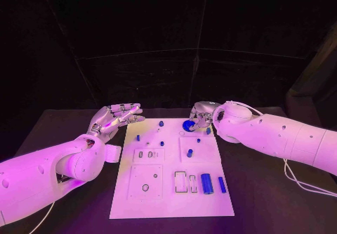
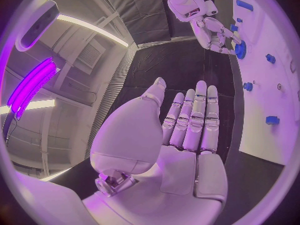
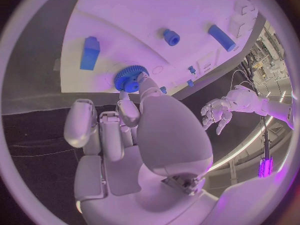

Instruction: Assemble the parts on the task board

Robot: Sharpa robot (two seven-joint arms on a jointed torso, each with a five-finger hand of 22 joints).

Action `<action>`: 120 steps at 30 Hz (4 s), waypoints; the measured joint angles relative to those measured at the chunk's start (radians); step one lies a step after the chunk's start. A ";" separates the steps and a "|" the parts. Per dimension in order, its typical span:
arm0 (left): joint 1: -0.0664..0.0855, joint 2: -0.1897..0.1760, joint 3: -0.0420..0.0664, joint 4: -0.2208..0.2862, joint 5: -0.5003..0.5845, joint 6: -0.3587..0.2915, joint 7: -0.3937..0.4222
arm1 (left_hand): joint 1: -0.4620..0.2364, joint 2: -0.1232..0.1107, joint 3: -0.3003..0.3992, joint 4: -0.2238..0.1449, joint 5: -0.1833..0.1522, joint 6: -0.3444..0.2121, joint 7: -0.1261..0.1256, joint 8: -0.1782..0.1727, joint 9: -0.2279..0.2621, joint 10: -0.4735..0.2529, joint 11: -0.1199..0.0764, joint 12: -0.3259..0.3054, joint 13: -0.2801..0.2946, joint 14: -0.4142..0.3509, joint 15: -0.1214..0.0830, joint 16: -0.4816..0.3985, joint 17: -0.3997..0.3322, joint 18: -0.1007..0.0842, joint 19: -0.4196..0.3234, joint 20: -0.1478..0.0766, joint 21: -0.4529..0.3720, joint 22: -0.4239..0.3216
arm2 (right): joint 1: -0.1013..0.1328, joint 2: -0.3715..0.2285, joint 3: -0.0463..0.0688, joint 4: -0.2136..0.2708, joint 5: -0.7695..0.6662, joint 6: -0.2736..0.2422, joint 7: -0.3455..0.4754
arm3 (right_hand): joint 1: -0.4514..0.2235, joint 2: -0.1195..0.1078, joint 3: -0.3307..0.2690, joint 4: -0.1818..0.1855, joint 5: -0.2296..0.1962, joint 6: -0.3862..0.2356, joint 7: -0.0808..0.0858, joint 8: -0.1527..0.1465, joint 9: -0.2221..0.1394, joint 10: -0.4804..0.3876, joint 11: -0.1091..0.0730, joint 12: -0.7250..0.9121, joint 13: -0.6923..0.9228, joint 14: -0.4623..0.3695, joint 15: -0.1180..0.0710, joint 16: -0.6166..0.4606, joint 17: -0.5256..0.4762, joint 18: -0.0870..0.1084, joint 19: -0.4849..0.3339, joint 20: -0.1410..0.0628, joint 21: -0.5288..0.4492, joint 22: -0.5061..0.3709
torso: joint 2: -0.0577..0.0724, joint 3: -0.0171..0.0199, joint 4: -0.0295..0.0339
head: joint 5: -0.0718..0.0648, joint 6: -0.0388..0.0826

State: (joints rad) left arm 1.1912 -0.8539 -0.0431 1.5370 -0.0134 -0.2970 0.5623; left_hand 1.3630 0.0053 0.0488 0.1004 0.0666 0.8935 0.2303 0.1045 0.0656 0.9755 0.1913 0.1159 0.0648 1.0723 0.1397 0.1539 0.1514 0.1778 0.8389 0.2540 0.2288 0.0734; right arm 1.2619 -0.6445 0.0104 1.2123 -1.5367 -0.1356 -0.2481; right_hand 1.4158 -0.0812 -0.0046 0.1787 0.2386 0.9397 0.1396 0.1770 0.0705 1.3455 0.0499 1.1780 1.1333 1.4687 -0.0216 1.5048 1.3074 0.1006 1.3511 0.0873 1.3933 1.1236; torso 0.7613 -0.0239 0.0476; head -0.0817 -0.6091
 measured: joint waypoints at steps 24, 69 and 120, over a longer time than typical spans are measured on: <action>0.000 0.001 0.000 -0.003 0.000 0.001 -0.004 | 0.003 0.003 0.002 -0.002 0.000 0.000 0.000 0.000 0.000 0.000 0.000 -0.004 0.000 0.000 0.000 0.000 0.000 0.000 0.000 0.000 0.000 -0.001 | -0.001 0.010 0.000 -0.005 -0.019 -0.001 0.004 | -0.004 -0.004 0.006 0.006 0.009 -0.011 0.004 -0.004 -0.002 -0.004 0.004 -0.006 -0.004 0.000 0.000 0.000 0.000 0.000 0.000 0.000 0.000 0.005 | 0.000 0.0002 -0.0005 | 0.002 -0.004; 0.000 0.004 0.000 -0.005 0.000 0.005 -0.009 | 0.008 0.008 0.006 -0.011 0.000 0.000 0.000 -0.004 0.000 0.000 0.000 -0.004 0.000 0.000 0.000 -0.004 0.000 0.000 0.003 0.003 0.000 -0.001 | -0.024 0.122 -0.004 0.097 -0.151 -0.200 -0.004 | -0.003 0.021 0.217 -0.049 0.031 0.049 -0.001 -0.004 -0.041 0.064 -0.025 0.085 0.123 -0.002 -0.013 0.015 0.000 -0.016 0.027 -0.020 0.024 0.052 | 0.000 -0.0007 0.0004 | 0.019 -0.009; 0.000 0.007 0.000 -0.015 0.000 0.007 -0.014 | 0.012 0.012 0.005 -0.016 0.000 0.000 0.000 -0.004 0.000 0.000 0.000 -0.004 0.000 0.000 0.000 -0.008 0.001 0.000 0.003 0.003 -0.004 -0.002 | -0.044 0.214 -0.007 0.007 -0.115 -0.092 -0.064 | -0.318 -0.017 0.059 0.107 0.093 -0.040 0.025 -0.088 0.002 0.012 0.027 0.029 0.085 -0.004 0.018 0.019 0.000 -0.016 0.021 0.018 0.024 0.050 | 0.000 0.0013 -0.0022 | 0.022 -0.018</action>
State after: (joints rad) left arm 1.1913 -0.8467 -0.0433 1.5220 -0.0136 -0.2895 0.5484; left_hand 1.3749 0.0173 0.0543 0.0839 0.0666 0.8935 0.2303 0.1010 0.0656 0.9755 0.1913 0.1122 0.0650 1.0723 0.1397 0.1462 0.1523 0.1778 0.8422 0.2574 0.2247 0.0712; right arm 1.2179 -0.4305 0.0030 1.2188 -1.6518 -0.2280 -0.3122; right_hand 1.0975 -0.0977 0.0541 0.2860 0.3313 0.8996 0.1642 0.0890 0.0727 1.3580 0.0769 1.2069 1.2187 1.4649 -0.0034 1.5240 1.3073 0.0850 1.3725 0.1053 1.4171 1.1735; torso 0.7617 -0.0225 0.0454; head -0.0601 -0.6268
